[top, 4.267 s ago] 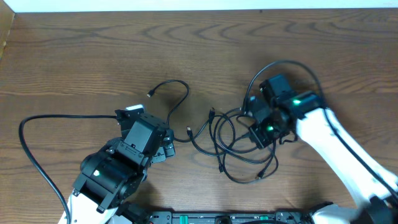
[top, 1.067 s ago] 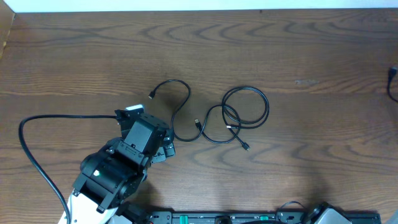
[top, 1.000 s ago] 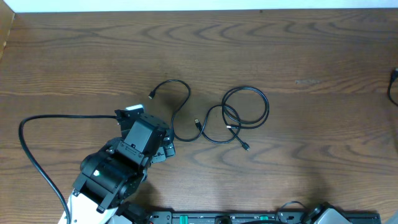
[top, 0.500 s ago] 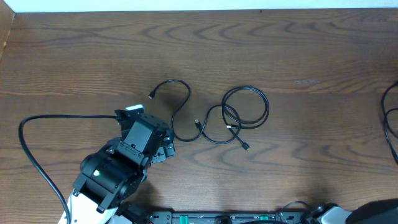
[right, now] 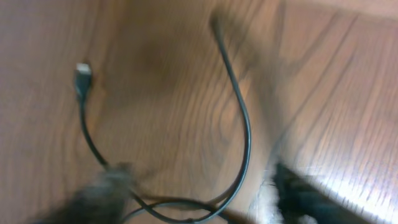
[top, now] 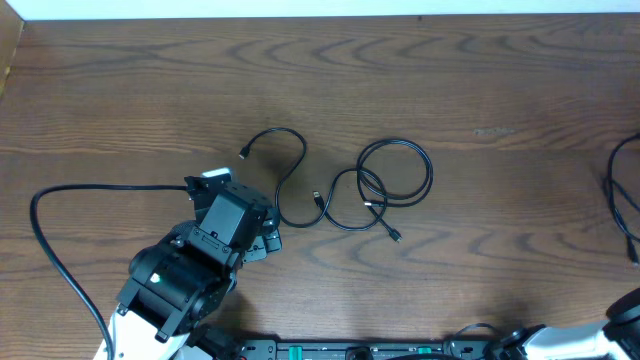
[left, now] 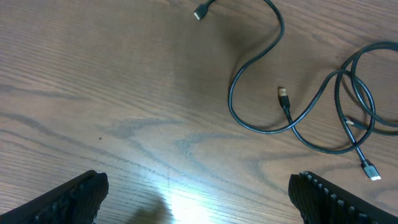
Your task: Untangle cables
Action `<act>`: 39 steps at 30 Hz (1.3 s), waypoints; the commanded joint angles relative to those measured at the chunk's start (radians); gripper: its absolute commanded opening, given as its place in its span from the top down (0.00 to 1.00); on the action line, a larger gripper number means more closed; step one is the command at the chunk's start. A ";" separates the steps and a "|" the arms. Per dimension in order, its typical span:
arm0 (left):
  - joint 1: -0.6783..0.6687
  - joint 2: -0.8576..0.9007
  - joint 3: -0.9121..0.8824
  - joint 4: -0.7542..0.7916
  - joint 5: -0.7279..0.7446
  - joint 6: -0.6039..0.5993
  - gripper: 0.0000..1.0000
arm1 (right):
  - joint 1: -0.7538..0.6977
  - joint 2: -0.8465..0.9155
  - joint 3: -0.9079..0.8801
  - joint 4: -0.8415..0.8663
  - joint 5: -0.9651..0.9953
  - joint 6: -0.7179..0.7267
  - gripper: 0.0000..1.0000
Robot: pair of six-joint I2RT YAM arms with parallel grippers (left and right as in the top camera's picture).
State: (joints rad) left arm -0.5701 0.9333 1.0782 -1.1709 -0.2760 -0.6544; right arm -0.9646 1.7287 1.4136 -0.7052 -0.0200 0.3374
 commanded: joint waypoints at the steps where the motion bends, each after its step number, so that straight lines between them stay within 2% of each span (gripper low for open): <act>1: 0.006 0.000 0.026 -0.003 -0.025 -0.002 0.03 | -0.005 0.046 0.012 -0.022 -0.068 0.014 0.01; 15: 0.006 0.000 0.026 -0.003 -0.025 -0.002 0.03 | -0.003 0.062 0.013 -0.098 -0.317 -0.066 0.01; 27: 0.006 0.000 0.026 -0.003 -0.025 -0.002 0.03 | 0.026 -0.090 0.013 -0.090 -0.399 -0.132 0.01; 33: 0.006 0.000 0.026 -0.003 -0.025 -0.002 0.03 | 0.104 -0.199 0.013 -0.064 -0.563 -0.183 0.01; 39: 0.006 0.000 0.026 -0.003 -0.025 -0.002 0.03 | 0.259 -0.207 0.012 -0.069 -0.731 -0.182 0.01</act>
State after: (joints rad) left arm -0.5701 0.9333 1.0782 -1.1706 -0.2760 -0.6544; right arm -0.7704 1.5116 1.4139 -0.7673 -0.6281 0.1776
